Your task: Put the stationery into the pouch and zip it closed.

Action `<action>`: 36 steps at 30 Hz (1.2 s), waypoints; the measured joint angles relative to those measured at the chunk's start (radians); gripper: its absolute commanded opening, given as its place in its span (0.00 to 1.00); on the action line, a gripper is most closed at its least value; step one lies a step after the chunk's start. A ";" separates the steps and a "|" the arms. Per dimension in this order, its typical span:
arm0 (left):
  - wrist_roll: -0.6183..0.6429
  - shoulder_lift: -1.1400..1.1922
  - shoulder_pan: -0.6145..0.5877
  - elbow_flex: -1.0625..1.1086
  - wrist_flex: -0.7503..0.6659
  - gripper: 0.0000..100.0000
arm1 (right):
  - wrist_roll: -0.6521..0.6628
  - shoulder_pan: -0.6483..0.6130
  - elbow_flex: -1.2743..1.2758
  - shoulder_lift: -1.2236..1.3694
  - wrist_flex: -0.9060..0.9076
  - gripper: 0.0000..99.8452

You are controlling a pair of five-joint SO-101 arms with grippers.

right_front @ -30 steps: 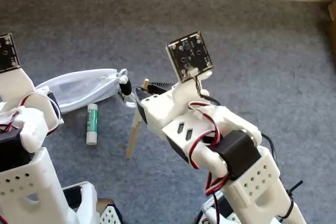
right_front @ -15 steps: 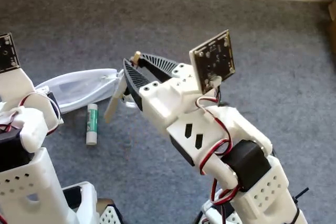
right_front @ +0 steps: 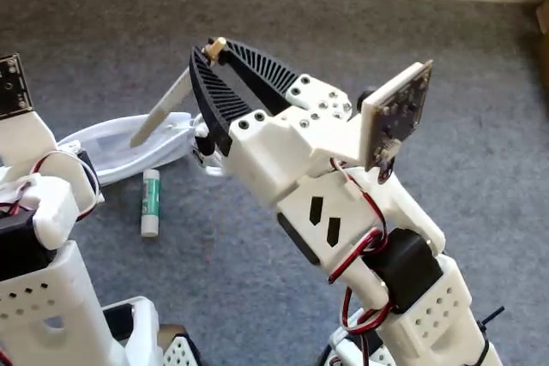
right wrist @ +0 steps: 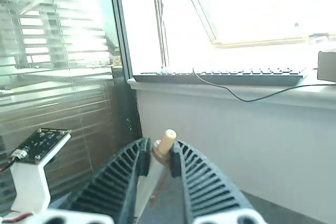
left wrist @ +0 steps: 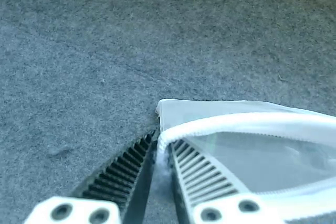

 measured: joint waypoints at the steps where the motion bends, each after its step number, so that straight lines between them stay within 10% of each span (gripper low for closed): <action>1: 0.000 0.000 0.000 0.000 0.000 0.01 | 0.000 0.000 0.000 0.000 -0.012 0.00; 36: 0.000 0.000 0.000 0.000 0.000 0.01 | 0.302 -0.167 0.410 0.002 -0.293 0.00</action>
